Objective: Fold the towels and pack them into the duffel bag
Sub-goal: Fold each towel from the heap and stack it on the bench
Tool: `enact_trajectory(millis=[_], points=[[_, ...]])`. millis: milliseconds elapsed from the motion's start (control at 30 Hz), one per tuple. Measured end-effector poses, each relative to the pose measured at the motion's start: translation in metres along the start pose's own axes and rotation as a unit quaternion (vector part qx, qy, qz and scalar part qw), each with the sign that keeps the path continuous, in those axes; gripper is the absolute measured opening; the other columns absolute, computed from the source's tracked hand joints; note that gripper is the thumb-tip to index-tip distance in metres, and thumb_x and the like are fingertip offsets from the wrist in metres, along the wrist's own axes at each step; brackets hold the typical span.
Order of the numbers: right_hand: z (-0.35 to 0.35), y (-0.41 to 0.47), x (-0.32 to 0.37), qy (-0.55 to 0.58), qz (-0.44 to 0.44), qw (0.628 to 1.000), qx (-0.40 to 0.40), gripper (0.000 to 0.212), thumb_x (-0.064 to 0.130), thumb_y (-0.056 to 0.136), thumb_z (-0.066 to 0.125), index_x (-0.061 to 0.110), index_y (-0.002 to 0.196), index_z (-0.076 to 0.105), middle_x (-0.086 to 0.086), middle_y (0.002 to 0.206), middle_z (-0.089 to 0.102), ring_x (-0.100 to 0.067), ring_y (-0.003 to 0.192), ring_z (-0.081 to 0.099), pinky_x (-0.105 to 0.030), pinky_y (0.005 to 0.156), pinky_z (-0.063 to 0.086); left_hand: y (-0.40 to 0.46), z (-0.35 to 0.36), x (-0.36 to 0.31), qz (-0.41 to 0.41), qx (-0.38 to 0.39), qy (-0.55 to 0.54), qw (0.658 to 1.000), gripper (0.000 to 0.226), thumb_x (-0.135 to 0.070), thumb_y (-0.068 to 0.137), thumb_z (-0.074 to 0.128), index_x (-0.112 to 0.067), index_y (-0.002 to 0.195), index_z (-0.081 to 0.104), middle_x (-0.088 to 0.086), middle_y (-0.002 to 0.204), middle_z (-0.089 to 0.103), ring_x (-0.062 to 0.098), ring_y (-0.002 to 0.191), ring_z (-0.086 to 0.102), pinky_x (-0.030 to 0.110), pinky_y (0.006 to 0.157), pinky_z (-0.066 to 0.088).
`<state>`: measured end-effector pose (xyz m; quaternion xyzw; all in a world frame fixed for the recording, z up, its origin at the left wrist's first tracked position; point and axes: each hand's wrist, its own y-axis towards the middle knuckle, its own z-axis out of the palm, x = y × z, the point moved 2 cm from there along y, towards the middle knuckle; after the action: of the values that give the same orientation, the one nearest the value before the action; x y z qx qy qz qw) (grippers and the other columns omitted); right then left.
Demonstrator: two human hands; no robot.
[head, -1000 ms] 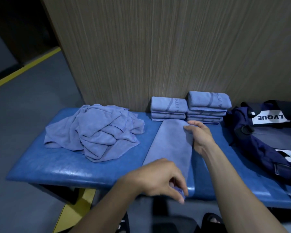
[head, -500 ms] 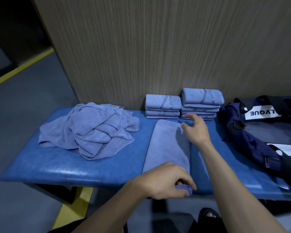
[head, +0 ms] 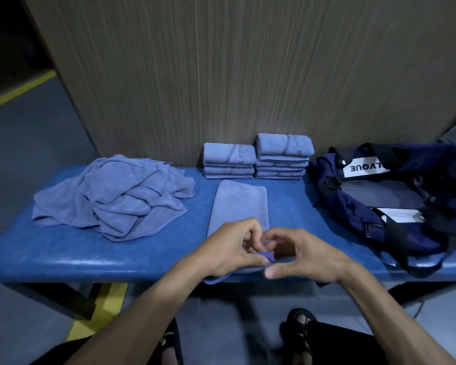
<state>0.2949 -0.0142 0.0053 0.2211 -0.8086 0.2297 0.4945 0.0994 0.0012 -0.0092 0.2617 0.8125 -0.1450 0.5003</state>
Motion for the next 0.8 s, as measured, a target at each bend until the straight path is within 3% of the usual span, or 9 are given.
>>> enact_trajectory(millis=[100,200,267,367,467,633,800], points=[[0.011,-0.005,-0.009,-0.058,-0.018,0.995,-0.084,0.030,0.019,0.078,0.087,0.022,0.102,0.067,-0.005,0.087,0.073,-0.016,0.079,0.068,-0.044,0.086,0.056,-0.003,0.002,0.001,-0.006,-0.004,-0.021,1.000,0.041,-0.019,0.077,0.086,-0.018,0.084,0.046,-0.002,0.088,0.076,0.010,0.072,0.063,0.045,0.074,0.056],[0.015,-0.009,-0.016,-0.092,-0.046,0.987,-0.124,0.017,0.021,0.083,0.083,0.022,0.092,0.069,0.002,0.081,0.074,-0.020,0.077,0.071,-0.043,0.079,0.057,-0.011,0.002,-0.001,0.000,-0.013,0.023,1.000,0.037,-0.027,0.078,0.086,-0.022,0.088,0.051,-0.005,0.087,0.072,0.009,0.070,0.063,0.043,0.073,0.057],[0.015,-0.011,-0.019,-0.109,-0.063,0.983,-0.134,0.014,0.019,0.083,0.081,0.021,0.086,0.068,0.004,0.079,0.073,-0.019,0.075,0.070,-0.043,0.076,0.057,-0.022,-0.004,-0.002,0.012,-0.002,0.082,0.997,0.039,-0.038,0.078,0.085,-0.026,0.097,0.053,-0.009,0.095,0.069,0.006,0.083,0.065,0.036,0.079,0.056],[0.014,-0.014,-0.020,-0.114,-0.072,0.981,-0.140,0.014,0.017,0.084,0.078,0.021,0.083,0.065,0.002,0.078,0.072,-0.021,0.074,0.070,-0.044,0.074,0.056,-0.046,-0.012,0.003,0.028,0.057,0.209,0.976,0.063,-0.048,0.072,0.086,-0.031,0.120,0.048,-0.018,0.118,0.056,-0.002,0.109,0.052,0.021,0.094,0.044],[0.013,-0.017,-0.023,-0.113,-0.071,0.981,-0.140,0.014,0.022,0.084,0.075,0.022,0.081,0.061,-0.001,0.075,0.071,-0.025,0.071,0.068,-0.046,0.069,0.055,-0.066,-0.013,0.019,0.055,0.045,0.344,0.936,0.078,-0.051,0.071,0.081,-0.035,0.135,0.039,-0.018,0.127,0.045,0.002,0.118,0.040,0.021,0.099,0.037],[0.014,-0.028,-0.024,-0.154,-0.097,0.975,-0.127,0.014,0.021,0.084,0.075,0.021,0.080,0.062,0.005,0.083,0.073,-0.010,0.085,0.072,-0.040,0.079,0.056,-0.082,-0.008,0.046,0.128,-0.090,0.315,0.936,0.030,-0.027,0.089,0.066,-0.026,0.118,0.060,-0.013,0.123,0.056,0.013,0.116,0.058,0.029,0.094,0.047],[0.025,-0.043,-0.036,-0.287,-0.164,0.936,-0.121,0.014,0.017,0.082,0.069,0.023,0.085,0.057,0.012,0.103,0.068,-0.010,0.098,0.068,-0.033,0.082,0.054,-0.092,-0.001,0.067,0.161,-0.116,0.306,0.931,0.030,-0.037,0.098,0.056,-0.026,0.123,0.070,-0.007,0.136,0.062,0.006,0.134,0.051,0.025,0.109,0.043]])
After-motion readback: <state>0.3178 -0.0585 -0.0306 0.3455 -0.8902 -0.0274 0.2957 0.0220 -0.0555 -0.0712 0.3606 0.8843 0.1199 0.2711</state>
